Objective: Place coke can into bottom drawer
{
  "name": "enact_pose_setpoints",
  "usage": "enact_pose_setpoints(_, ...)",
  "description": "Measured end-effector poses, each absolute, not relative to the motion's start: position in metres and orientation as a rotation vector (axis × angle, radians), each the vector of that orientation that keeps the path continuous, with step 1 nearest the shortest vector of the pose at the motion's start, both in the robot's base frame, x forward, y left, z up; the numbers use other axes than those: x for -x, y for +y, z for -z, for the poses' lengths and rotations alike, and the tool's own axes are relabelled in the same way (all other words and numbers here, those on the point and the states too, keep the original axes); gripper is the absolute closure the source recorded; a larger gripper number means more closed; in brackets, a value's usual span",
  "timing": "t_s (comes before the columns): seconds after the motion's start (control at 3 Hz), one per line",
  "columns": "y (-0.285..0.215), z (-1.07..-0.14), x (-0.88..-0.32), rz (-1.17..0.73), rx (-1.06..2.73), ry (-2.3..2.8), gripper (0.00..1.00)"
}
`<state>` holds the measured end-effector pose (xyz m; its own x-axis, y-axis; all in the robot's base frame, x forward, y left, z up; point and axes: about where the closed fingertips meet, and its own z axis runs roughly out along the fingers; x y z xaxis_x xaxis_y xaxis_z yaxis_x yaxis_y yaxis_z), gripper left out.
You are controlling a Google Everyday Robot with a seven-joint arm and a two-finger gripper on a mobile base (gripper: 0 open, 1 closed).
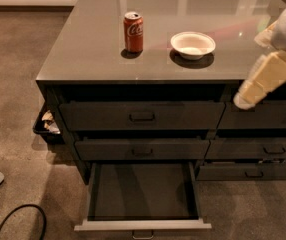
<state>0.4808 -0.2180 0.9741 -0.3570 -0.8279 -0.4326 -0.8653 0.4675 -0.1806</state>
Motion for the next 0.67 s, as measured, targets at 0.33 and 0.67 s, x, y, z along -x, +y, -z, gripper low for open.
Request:
enact_pose_setpoints(0.33, -0.212, -0.974, -0.517, -0.213, 1.201, 2.269, 0.0)
enact_pose_setpoints(0.67, -0.197, -0.974, -0.557, -0.28, 1.003, 2.273, 0.0)
